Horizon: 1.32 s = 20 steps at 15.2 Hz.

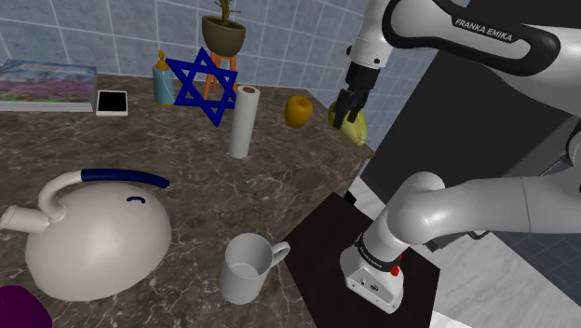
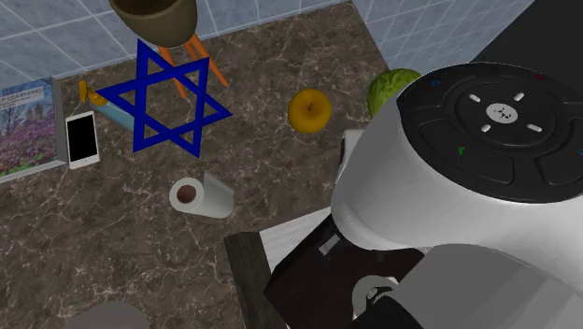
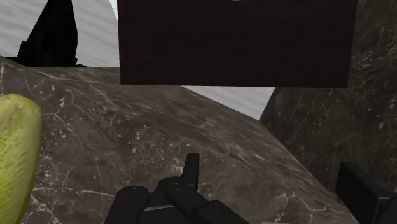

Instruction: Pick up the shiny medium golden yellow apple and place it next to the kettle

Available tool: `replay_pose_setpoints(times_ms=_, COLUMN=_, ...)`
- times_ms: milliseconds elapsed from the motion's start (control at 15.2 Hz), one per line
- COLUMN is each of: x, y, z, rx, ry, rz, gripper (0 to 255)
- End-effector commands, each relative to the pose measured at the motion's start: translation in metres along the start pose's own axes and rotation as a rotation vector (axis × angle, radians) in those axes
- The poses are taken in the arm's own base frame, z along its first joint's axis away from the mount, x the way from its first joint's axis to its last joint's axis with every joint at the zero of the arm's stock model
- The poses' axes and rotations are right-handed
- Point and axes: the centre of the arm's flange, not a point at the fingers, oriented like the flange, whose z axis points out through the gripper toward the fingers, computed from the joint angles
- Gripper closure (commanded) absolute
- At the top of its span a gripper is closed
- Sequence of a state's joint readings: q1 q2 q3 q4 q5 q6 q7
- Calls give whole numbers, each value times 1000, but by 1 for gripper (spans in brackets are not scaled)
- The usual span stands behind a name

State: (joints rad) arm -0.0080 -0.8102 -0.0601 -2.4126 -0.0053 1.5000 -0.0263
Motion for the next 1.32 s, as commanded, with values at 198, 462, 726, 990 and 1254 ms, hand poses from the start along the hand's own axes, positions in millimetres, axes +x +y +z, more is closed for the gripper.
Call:
replay_pose_setpoints(times_ms=198, x=28, y=16, z=3, rx=-31, ry=36, rz=0, gripper=0)
replay_pose_setpoints(times_ms=462, x=66, y=37, z=6, rx=-72, ry=85, rz=1, gripper=0)
replay_pose_setpoints(times_ms=726, x=104, y=58, z=5, rx=-113, ry=133, rz=1, gripper=0)
replay_pose_setpoints(times_ms=990, x=141, y=78, z=2, rx=-153, ry=182, rz=2, gripper=0)
replay_pose_setpoints(times_ms=1254, x=179, y=99, z=-4, rx=-194, ry=231, rz=2, gripper=0)
